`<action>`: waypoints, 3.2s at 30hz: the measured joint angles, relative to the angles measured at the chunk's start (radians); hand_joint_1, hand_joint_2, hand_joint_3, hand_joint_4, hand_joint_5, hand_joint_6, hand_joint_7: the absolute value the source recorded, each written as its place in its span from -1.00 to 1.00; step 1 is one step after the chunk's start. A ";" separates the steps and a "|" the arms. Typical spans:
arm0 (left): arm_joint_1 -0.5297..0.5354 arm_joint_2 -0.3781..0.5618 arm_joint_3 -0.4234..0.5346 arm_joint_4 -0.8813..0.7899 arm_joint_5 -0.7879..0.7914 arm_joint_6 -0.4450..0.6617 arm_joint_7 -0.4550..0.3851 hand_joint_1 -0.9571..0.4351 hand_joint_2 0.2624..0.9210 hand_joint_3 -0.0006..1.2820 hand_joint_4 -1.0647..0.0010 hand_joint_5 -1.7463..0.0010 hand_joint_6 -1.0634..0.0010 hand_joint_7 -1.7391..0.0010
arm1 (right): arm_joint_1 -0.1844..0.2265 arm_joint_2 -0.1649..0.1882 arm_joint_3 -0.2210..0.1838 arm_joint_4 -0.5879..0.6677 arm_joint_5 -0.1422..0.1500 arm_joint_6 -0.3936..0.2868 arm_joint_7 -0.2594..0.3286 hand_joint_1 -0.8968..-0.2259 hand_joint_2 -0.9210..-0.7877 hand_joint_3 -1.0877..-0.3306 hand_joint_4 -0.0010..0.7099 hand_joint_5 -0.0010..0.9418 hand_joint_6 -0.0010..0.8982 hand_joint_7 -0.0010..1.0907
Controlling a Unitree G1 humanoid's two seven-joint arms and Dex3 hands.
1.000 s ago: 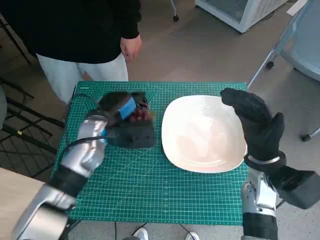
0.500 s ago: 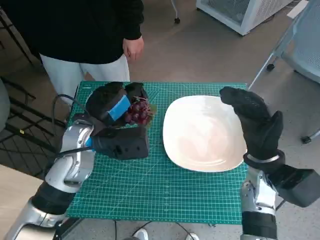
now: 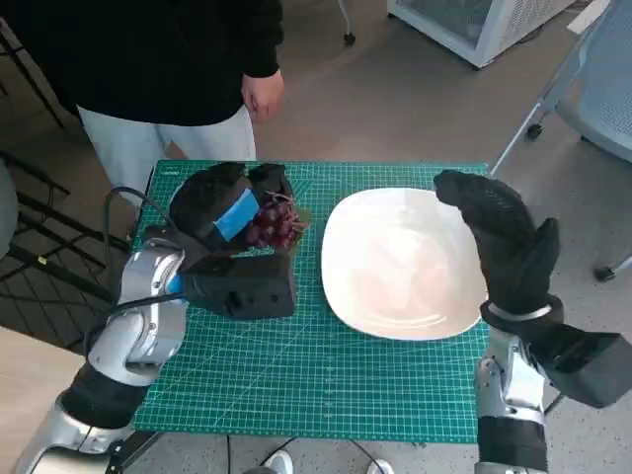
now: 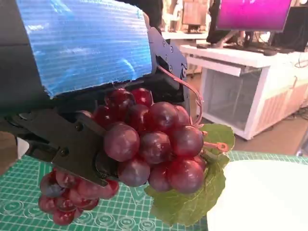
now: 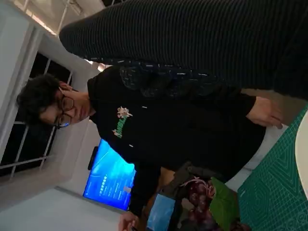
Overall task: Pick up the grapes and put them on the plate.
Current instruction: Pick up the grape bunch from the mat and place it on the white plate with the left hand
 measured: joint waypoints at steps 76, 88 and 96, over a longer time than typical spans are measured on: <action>-0.588 -0.538 -0.237 1.029 -0.061 -0.214 0.025 0.38 0.85 -0.72 0.43 -0.06 0.55 0.67 | 0.085 -0.007 -0.034 -0.069 -0.015 -0.053 -0.088 0.12 -1.00 0.43 -0.34 -1.00 -0.69 -0.56; -0.586 -0.528 -0.247 1.058 -0.092 -0.219 -0.051 -0.84 0.99 -0.74 0.99 0.99 0.95 0.99 | 0.085 -0.005 -0.030 -0.069 -0.019 -0.053 -0.095 0.11 -1.00 0.41 -0.34 -1.00 -0.69 -0.58; -0.579 -0.512 -0.250 1.065 -0.093 -0.255 -0.044 -0.87 1.00 -0.63 1.00 1.00 0.97 1.00 | 0.085 -0.005 -0.024 -0.069 -0.019 -0.053 -0.097 0.09 -1.00 0.41 -0.35 -1.00 -0.68 -0.59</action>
